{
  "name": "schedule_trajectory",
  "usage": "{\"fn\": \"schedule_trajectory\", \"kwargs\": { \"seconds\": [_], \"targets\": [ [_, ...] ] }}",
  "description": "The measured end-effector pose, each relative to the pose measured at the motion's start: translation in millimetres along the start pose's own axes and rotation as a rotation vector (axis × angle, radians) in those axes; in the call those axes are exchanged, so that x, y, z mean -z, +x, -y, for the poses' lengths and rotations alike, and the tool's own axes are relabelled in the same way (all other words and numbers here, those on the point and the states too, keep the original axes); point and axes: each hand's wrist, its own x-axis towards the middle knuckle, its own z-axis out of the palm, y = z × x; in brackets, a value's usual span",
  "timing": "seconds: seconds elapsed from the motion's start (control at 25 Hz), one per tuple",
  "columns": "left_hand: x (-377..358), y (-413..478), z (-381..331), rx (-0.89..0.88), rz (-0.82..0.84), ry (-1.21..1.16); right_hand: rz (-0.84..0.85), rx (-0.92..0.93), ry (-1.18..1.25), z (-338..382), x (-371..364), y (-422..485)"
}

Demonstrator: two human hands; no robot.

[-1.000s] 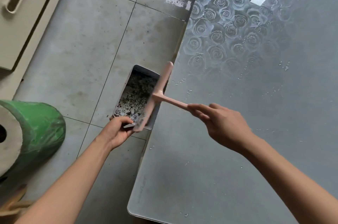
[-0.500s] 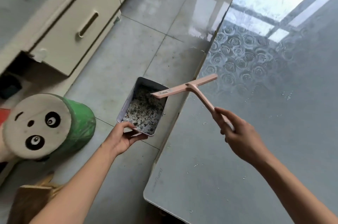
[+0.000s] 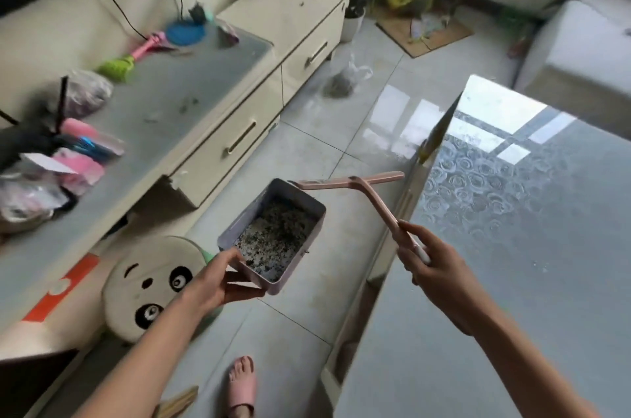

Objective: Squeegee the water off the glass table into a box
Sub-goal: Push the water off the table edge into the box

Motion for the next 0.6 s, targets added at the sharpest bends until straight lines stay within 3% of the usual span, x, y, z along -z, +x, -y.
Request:
{"fn": "schedule_trajectory", "kwargs": {
  "seconds": [0.12, 0.32, 0.6],
  "targets": [
    [43, -11, -55, -0.063, 0.014, 0.150, -0.017, -0.030, 0.085, 62, -37, 16],
    [95, -13, -131, -0.101, 0.036, 0.184, 0.004, -0.042, 0.145, 147, -92, 64],
    [128, -4, -228, -0.103, -0.073, 0.146, -0.010, -0.038, 0.167, 227, -94, 153]
  ]
}}
